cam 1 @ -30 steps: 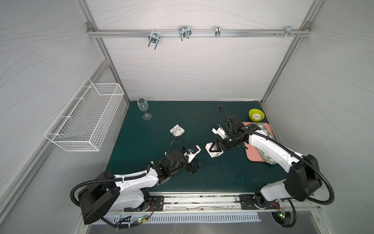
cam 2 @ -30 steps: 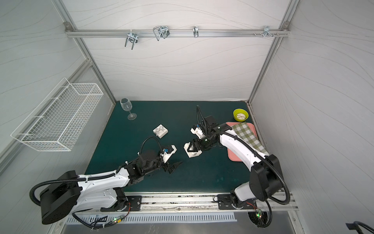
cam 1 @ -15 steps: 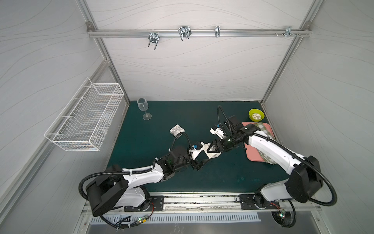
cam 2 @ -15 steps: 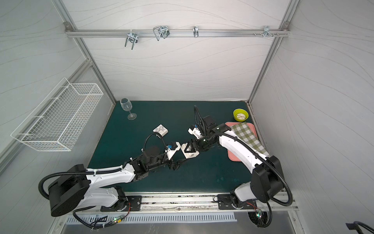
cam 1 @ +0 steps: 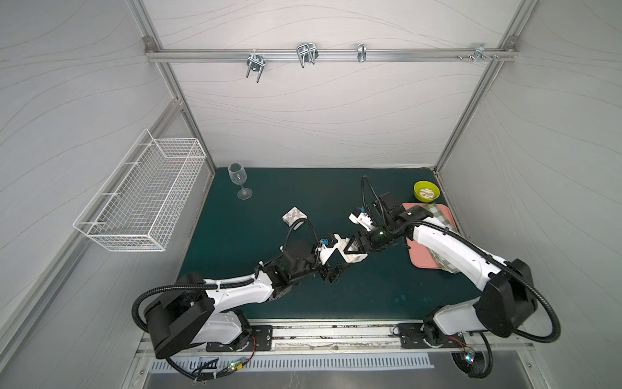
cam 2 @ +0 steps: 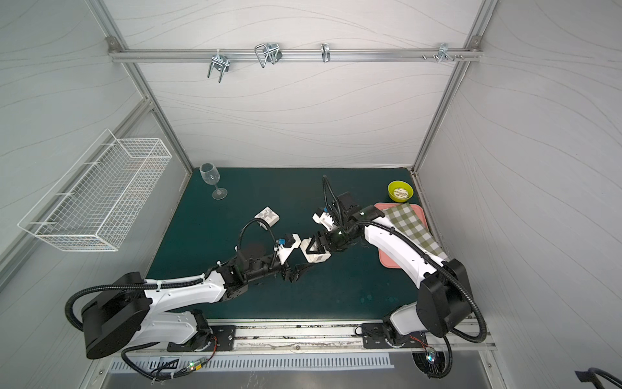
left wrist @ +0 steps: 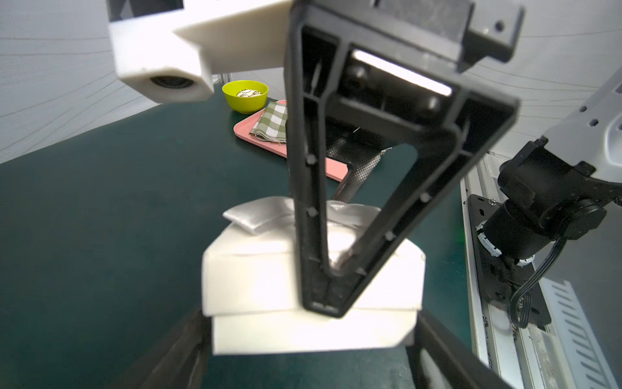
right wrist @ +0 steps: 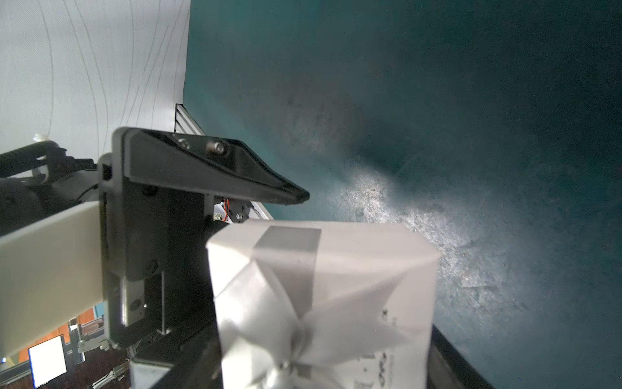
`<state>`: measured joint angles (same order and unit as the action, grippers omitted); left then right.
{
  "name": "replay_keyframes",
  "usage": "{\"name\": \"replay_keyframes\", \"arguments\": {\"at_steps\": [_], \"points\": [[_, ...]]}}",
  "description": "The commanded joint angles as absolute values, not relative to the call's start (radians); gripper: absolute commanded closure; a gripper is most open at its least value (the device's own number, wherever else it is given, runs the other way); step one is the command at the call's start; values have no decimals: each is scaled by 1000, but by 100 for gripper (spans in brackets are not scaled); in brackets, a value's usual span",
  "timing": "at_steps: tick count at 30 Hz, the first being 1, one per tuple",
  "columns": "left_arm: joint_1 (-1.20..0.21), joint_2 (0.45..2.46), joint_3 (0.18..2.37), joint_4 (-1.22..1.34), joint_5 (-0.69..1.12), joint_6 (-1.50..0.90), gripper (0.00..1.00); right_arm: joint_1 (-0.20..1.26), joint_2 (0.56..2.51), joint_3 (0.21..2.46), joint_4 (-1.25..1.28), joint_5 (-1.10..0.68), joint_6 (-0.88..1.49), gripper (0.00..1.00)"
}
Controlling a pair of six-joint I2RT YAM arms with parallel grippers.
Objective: Take the necklace out of the lift-off lid jewelry box
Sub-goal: Open the lid on the jewelry box.
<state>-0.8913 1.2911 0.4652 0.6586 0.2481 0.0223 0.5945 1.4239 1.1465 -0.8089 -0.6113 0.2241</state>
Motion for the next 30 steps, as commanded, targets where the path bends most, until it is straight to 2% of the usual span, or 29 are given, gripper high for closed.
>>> {"name": "replay_keyframes", "arguments": {"at_steps": [1, 5, 10, 15, 20, 30], "points": [[-894, 1296, 511, 713, 275, 21, 15, 601, 1398, 1166, -821, -637, 234, 34], [-893, 1301, 512, 712, 281, 21, 25, 600, 1393, 1165, -821, -645, 238, 33], [-893, 1294, 509, 702, 280, 24, 40, 600, 1390, 1178, -836, -653, 243, 25], [-894, 1261, 485, 695, 242, 36, 49, 575, 1381, 1193, -855, -692, 239, 27], [-887, 1230, 462, 688, 220, 33, 52, 544, 1373, 1201, -861, -717, 231, 31], [-865, 1214, 431, 692, 219, 11, 53, 518, 1391, 1250, -915, -732, 189, 28]]}}
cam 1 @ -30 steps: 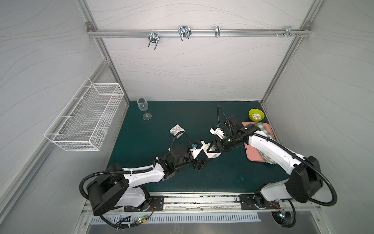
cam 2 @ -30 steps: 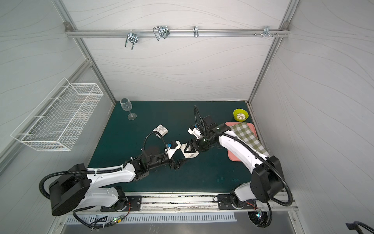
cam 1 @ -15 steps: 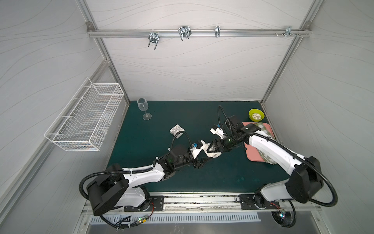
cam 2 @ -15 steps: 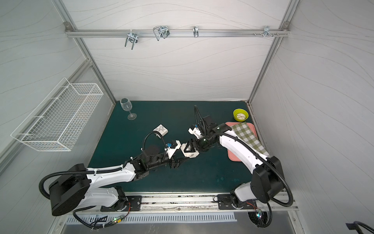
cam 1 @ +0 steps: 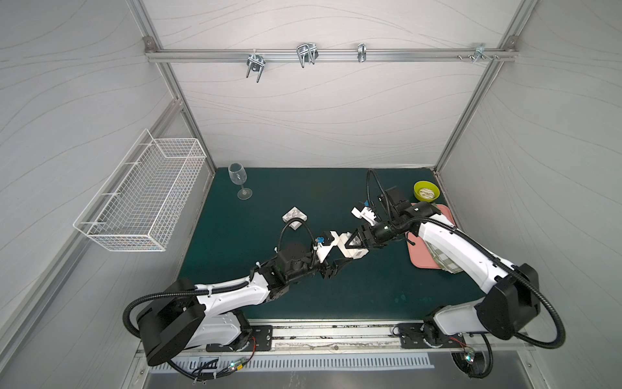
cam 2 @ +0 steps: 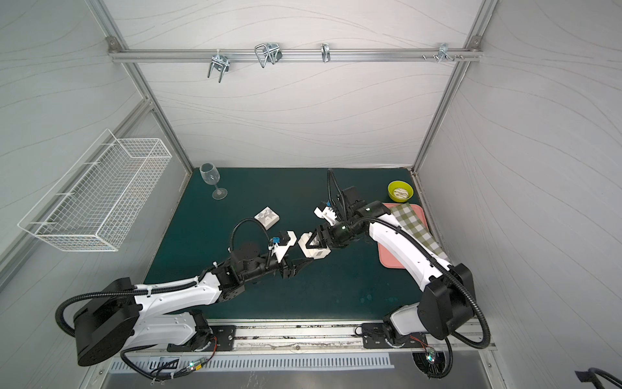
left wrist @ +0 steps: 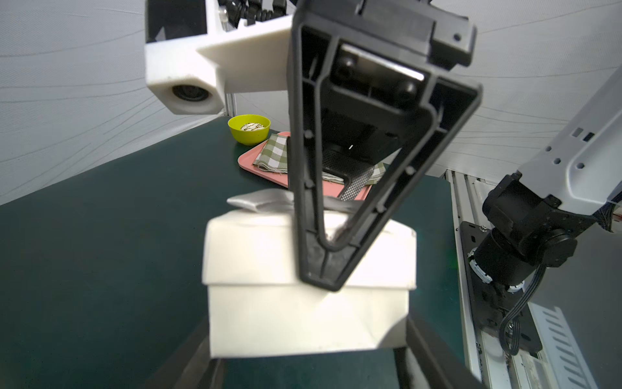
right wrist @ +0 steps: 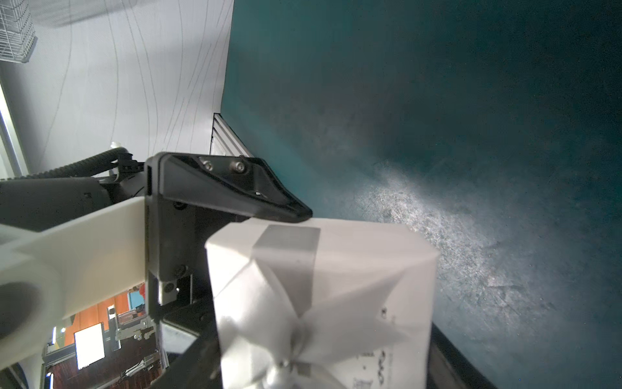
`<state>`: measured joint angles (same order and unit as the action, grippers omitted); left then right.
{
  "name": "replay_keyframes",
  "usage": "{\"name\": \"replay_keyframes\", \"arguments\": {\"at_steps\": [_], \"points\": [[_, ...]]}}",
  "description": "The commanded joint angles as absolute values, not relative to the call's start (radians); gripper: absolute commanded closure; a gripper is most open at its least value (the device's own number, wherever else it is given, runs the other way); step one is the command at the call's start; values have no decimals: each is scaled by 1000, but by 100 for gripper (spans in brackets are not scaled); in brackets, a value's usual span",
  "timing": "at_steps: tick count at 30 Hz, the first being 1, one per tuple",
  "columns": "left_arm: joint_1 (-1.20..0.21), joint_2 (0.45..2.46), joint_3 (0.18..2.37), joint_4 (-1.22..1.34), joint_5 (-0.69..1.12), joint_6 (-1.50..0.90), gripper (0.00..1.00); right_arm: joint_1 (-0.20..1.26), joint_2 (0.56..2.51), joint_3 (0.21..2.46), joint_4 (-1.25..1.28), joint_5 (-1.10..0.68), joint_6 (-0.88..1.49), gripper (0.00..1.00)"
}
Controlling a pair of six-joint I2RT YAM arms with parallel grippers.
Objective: Take the necklace out of the lift-off lid jewelry box
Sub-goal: Open the lid on the jewelry box, then place the lid at the center of the board.
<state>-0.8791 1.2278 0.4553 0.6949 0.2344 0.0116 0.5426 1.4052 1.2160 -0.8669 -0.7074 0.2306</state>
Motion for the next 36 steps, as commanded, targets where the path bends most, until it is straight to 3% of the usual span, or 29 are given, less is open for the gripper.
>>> {"name": "replay_keyframes", "arguments": {"at_steps": [1, 11, 20, 27, 31, 34, 36], "points": [[-862, 1216, 429, 693, 221, 11, 54, 516, 1396, 1253, -917, -735, 187, 28], [-850, 1221, 398, 712, 212, -1, 54, 440, 1435, 1279, -918, -694, 167, 28], [-849, 1204, 330, 755, 192, -18, 55, 329, 1635, 1271, -723, -368, 234, 28], [-849, 1173, 299, 737, 183, -17, 55, 318, 1878, 1461, -737, -181, 163, 25], [-849, 1180, 294, 742, 183, -11, 55, 309, 1989, 1544, -766, -89, 133, 18], [-850, 1178, 292, 743, 182, -10, 55, 308, 2020, 1587, -804, -96, 100, 1], [-849, 1172, 292, 739, 180, -6, 55, 307, 2007, 1590, -817, -113, 83, 1]]}}
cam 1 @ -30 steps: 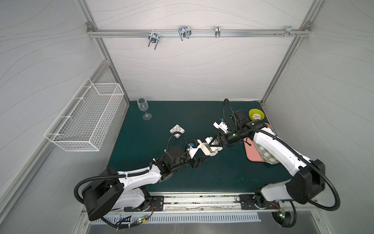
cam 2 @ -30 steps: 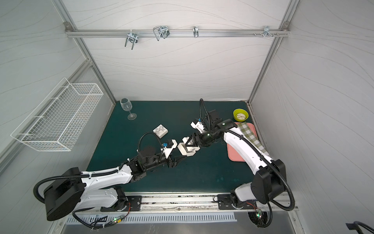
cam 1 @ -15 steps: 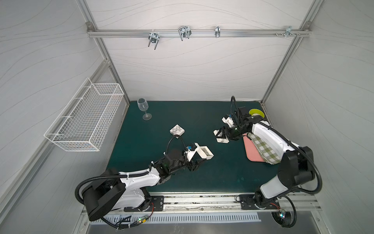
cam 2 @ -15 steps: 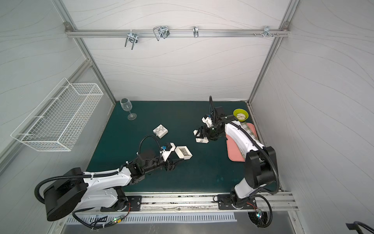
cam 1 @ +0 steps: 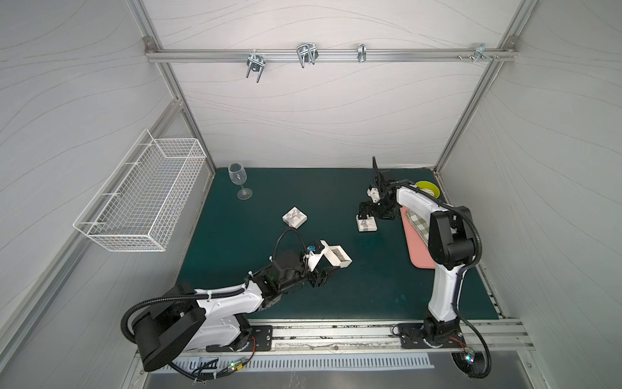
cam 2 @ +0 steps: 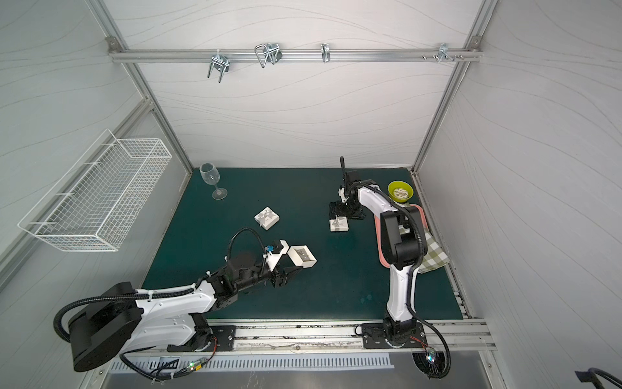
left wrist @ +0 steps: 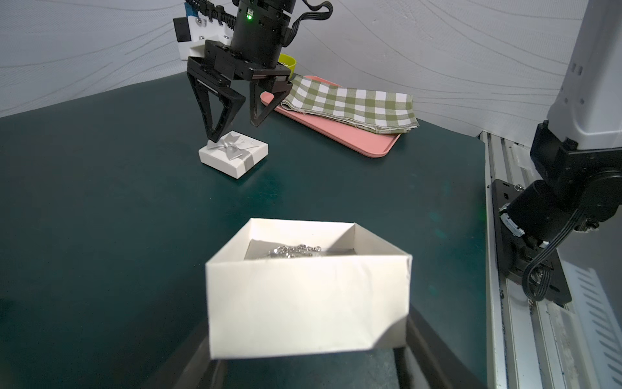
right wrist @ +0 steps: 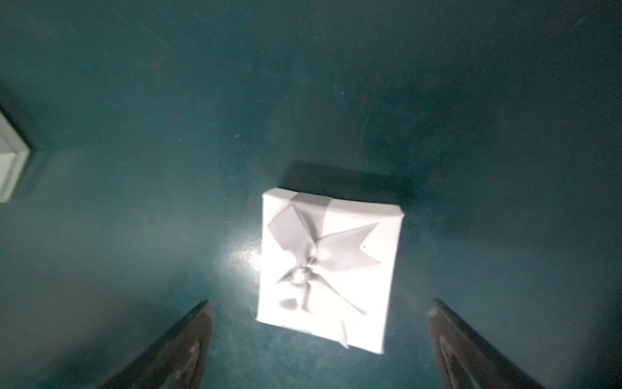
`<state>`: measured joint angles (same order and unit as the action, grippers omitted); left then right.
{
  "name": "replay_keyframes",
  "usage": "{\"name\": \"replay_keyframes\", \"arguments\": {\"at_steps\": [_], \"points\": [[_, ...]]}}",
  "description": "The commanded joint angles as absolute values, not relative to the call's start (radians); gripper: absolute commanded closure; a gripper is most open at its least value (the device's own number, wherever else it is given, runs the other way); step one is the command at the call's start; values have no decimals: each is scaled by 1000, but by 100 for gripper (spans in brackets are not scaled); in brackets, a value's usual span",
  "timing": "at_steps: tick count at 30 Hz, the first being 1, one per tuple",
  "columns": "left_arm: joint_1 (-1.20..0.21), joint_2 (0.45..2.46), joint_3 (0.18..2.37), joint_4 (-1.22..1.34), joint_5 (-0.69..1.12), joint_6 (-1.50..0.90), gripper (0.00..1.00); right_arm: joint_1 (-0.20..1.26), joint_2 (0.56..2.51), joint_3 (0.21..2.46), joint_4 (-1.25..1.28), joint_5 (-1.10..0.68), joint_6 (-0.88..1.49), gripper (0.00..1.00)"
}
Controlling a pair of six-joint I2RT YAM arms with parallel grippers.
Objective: Take the necklace out of the lift-off lid jewelry box
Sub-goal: Place the lid at the center of the board, then place the jewelry box at the center of the board.
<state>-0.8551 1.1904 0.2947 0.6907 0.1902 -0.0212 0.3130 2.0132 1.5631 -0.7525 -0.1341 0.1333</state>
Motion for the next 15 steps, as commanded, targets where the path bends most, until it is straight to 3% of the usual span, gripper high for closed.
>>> {"name": "replay_keyframes", "arguments": {"at_steps": [1, 15], "points": [[-848, 1170, 293, 737, 179, -3, 55, 307, 1993, 1588, -824, -127, 78, 1], [-841, 1051, 306, 681, 162, 97, 55, 438, 1487, 1276, -837, -717, 199, 30]]}}
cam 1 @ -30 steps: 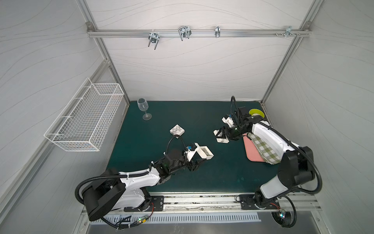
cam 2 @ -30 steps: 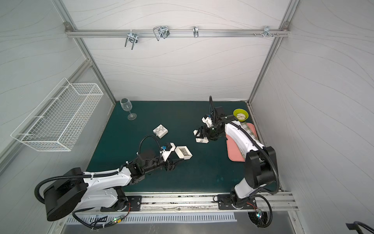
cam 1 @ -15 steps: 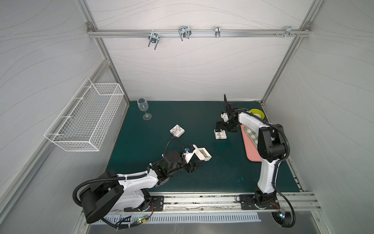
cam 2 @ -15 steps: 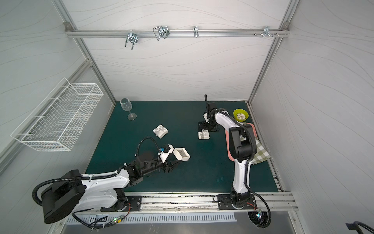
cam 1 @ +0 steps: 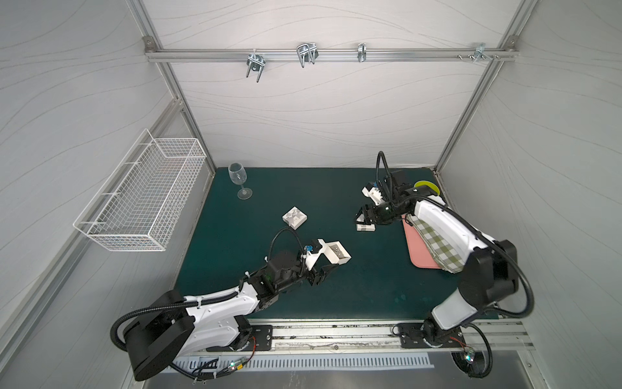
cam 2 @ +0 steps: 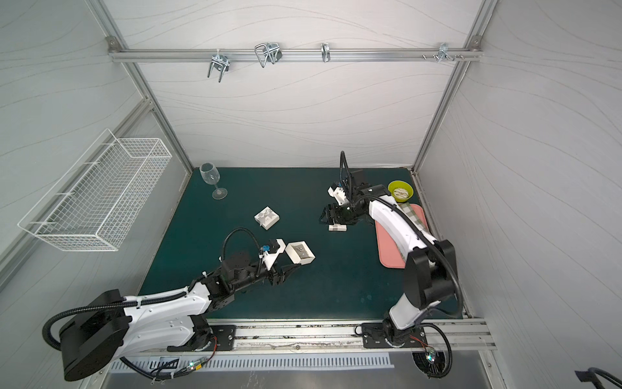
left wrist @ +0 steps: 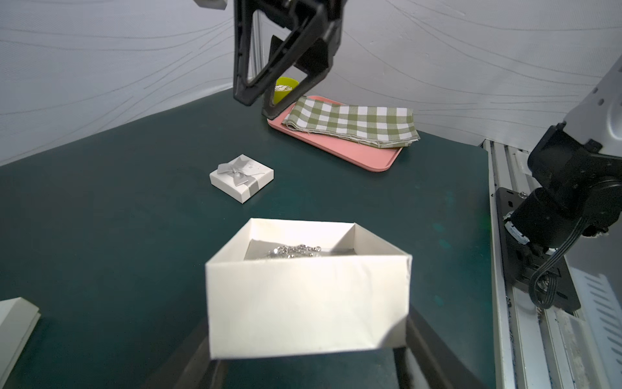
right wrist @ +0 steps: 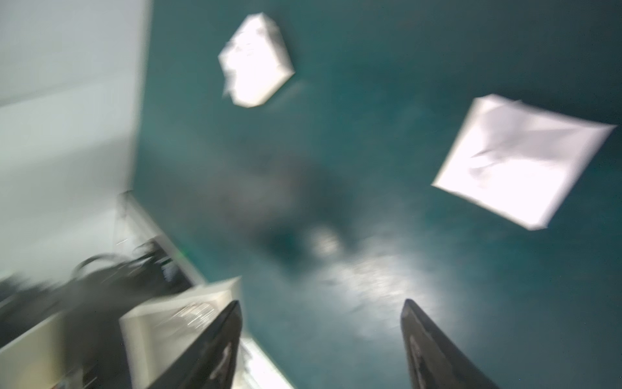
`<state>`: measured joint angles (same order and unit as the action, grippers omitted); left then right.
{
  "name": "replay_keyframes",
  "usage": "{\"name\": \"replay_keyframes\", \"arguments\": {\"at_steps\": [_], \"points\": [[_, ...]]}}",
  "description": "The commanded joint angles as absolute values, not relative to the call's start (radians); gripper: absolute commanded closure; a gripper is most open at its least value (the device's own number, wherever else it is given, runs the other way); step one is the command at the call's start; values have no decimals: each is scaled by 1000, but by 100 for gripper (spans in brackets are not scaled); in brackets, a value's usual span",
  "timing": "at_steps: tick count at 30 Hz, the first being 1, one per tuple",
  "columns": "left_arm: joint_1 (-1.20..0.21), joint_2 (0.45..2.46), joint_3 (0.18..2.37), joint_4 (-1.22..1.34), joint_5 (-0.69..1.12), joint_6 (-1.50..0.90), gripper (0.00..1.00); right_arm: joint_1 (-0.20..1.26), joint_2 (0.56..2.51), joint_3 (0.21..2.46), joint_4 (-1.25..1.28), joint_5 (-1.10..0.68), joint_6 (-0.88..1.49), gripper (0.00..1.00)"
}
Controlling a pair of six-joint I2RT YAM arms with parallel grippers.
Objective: Take the necklace out of the lift-off lid jewelry box
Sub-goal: Place the jewelry box at the center of the board.
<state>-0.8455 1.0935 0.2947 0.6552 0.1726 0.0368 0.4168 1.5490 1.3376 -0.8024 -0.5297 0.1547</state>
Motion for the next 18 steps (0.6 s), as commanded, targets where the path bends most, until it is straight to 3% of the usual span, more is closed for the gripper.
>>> {"name": "replay_keyframes", "arguments": {"at_steps": [1, 9, 18], "points": [[-841, 1034, 301, 684, 162, 110, 55, 444, 1451, 1251, -834, -754, 212, 32], [-842, 940, 338, 606, 169, 178, 55, 517, 1305, 1206, -936, -781, 196, 39], [-843, 957, 379, 550, 206, 177, 55, 581, 1374, 1235, -936, -747, 185, 44]]}}
